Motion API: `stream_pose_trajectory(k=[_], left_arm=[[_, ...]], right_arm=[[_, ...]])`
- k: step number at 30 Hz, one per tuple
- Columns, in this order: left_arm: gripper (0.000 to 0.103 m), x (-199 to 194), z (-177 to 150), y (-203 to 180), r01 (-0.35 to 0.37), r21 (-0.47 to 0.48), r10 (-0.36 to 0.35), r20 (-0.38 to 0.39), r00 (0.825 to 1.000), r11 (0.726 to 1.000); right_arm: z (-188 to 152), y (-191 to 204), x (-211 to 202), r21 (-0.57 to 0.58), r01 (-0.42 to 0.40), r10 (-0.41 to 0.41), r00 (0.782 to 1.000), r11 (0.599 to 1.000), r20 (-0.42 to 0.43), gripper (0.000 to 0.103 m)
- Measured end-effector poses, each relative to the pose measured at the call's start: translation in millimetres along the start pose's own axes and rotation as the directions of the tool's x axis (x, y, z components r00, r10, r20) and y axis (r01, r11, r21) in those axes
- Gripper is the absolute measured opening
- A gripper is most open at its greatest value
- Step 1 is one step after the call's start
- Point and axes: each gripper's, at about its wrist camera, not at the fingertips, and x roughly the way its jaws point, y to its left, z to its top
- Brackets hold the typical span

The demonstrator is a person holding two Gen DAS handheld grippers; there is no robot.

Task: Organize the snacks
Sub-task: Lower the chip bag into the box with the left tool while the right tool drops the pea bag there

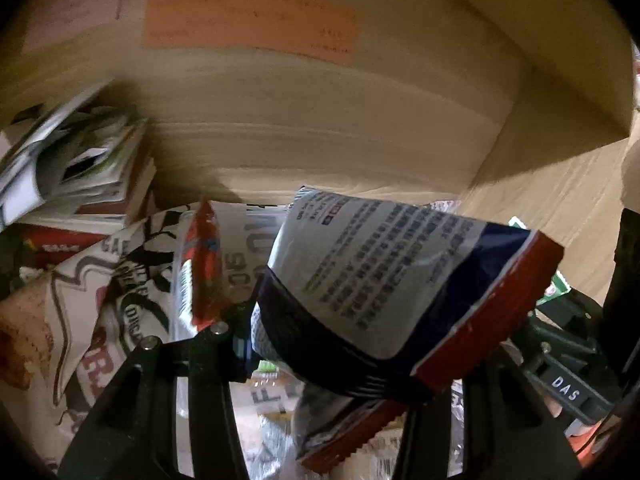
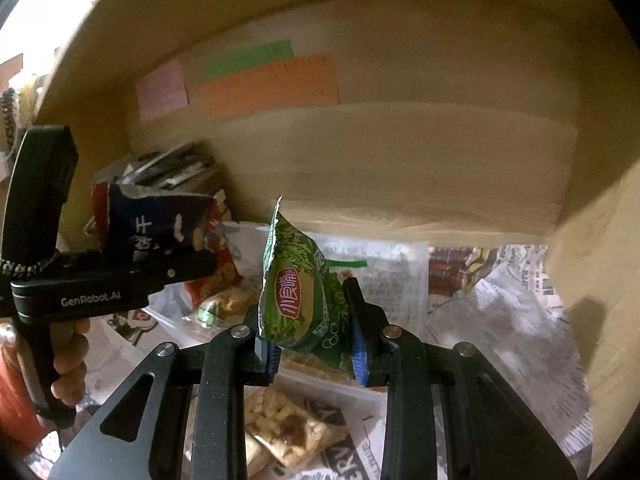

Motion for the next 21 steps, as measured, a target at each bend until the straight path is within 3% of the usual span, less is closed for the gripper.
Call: stream_pose_trajectory(k=[10, 13, 17, 21], left_arm=[[0.047, 40.0, 8.4, -7.8, -0.032, 0.031, 0.034, -0.055, 0.998, 0.999], [0.052, 43.4, 7.7, -10.6, -0.028, 0.026, 0.03, -0.072, 0.997, 0.999], [0.068, 40.0, 7.0, -12.2, -0.033, 0.036, 0.035, -0.049, 0.998, 0.999], [0.069, 30.7, 7.5, -12.7, -0.038, 0.049, 0.039, -0.02, 0.999, 0.998]], right_arm=[[-2.6, -12.5, 26.3, 0.025, 0.009, -0.007, 0.998, 1.0, -0.062, 0.028], [-3.1, -14.3, 27.4, 0.04, 0.001, 0.001, 0.999, 0.999, -0.037, 0.029], [-4.2, -14.1, 23.9, 0.035, 0.01, -0.009, 1.0, 0.999, -0.027, 0.042], [-4.4, -13.9, 14.9, 0.032, 0.011, -0.011, 1.0, 0.999, -0.006, 0.047]])
